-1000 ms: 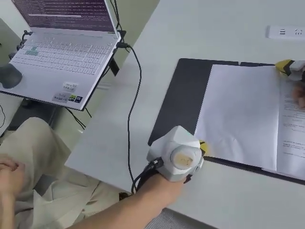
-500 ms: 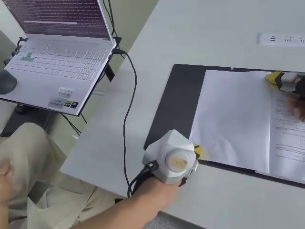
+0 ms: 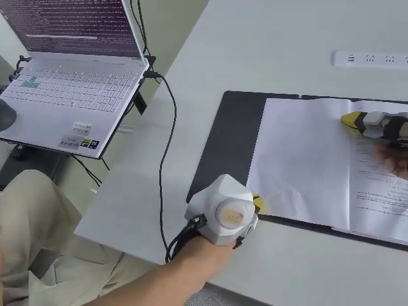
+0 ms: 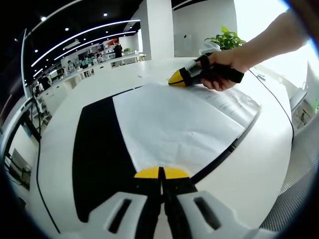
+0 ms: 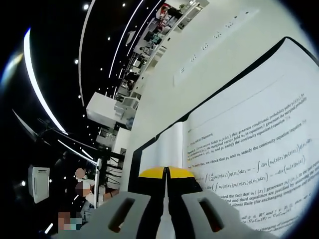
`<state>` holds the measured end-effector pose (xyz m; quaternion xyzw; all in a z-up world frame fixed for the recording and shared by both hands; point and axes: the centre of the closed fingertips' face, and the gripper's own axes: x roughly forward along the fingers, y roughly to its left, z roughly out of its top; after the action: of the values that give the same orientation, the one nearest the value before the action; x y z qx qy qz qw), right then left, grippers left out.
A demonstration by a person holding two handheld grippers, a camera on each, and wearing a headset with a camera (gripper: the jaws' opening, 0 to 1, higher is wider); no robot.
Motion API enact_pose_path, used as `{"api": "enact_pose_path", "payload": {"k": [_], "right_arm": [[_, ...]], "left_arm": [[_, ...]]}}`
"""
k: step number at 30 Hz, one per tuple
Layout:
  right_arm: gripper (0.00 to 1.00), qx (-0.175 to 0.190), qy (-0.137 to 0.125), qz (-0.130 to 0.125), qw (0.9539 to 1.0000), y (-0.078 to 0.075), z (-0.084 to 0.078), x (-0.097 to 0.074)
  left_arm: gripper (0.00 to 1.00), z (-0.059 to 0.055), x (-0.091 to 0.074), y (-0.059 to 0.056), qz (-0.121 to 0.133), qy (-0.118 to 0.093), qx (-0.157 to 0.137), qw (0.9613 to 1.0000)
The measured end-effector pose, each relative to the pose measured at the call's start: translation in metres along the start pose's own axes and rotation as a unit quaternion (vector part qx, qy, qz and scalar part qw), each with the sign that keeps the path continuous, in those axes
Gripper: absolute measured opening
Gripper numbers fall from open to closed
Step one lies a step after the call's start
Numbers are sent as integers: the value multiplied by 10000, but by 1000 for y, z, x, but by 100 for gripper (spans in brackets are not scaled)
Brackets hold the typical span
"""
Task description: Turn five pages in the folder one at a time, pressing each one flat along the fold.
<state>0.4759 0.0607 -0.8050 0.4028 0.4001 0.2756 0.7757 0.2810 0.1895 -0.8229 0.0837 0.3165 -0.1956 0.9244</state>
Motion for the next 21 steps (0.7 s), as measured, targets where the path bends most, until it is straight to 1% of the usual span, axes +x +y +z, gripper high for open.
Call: {"api": "enact_pose_path", "payload": {"k": [6, 14, 17, 21], "right_arm": [[0, 50, 77, 43, 9999, 2, -11, -8], [0, 103, 166, 102, 9998, 3, -21, -17], [0, 113, 246, 151, 9995, 3, -27, -20], [0, 138, 287, 204, 9993, 5, -35, -24]], "left_arm": [[0, 0, -1, -1, 4, 6, 21, 10000], [0, 1, -2, -2, 5, 9, 51, 10000], [0, 1, -1, -1, 3, 9, 59, 10000], [0, 1, -1, -1, -1, 28, 94, 10000]]}}
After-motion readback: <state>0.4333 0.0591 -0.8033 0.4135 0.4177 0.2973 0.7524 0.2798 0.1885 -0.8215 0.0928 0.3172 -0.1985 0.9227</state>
